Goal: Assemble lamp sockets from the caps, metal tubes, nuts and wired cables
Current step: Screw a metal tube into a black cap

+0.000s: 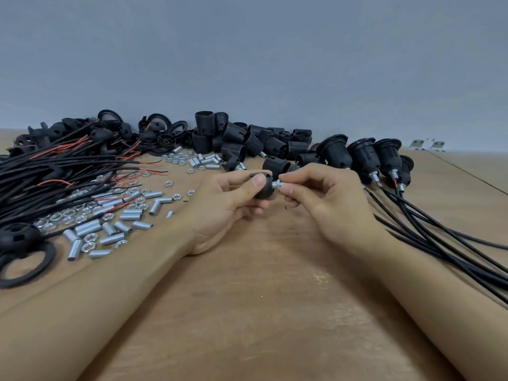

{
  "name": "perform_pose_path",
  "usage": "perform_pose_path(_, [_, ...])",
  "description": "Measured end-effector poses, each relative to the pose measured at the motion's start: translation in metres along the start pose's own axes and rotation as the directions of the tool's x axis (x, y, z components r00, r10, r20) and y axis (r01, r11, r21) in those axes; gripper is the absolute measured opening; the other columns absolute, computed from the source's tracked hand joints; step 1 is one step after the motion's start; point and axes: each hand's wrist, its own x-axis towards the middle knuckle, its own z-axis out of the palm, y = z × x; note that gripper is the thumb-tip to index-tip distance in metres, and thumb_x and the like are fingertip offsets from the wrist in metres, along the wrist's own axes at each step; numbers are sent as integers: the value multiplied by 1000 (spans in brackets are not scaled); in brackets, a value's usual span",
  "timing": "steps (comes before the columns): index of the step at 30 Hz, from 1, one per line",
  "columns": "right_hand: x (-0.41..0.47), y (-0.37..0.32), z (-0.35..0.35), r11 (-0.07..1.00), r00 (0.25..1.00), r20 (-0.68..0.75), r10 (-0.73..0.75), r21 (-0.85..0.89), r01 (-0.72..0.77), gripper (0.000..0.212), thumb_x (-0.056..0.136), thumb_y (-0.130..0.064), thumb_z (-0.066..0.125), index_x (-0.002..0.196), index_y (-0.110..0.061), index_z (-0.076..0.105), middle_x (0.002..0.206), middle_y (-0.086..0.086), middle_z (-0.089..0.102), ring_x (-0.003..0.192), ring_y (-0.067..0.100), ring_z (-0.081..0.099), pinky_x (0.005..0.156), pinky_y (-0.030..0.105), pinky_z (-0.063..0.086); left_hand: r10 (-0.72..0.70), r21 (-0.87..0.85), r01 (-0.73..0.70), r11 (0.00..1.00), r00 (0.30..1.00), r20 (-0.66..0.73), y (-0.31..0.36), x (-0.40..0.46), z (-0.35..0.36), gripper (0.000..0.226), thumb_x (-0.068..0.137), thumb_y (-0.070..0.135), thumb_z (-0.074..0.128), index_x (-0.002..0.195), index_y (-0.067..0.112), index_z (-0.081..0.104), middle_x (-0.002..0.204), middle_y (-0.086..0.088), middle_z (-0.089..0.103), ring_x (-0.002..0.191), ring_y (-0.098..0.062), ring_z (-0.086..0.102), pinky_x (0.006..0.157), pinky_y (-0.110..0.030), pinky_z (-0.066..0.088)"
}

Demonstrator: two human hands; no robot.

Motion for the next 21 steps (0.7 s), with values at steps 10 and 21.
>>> perform_pose_path(10, [1,6,0,992,995,3,104,-68,-103,20,94,-23,64,78,-13,71,61,5,67,51,16,64,50,25,54,-2,-59,5,998,999,46,0,4,-3,46,75,2,68,120,3,65,113,-20,70,101,-29,70,90,-34,57])
perform_pose_path(21, [4,3,4,969,976,-15,219,-115,-219,39,97,-49,51,82,-15,63,60,-4,61,52,9,55,50,27,45,-16,-60,15,998,1000,-20,3,4,2,46,69,7,71,116,5,67,118,-23,68,99,-29,68,89,-34,58])
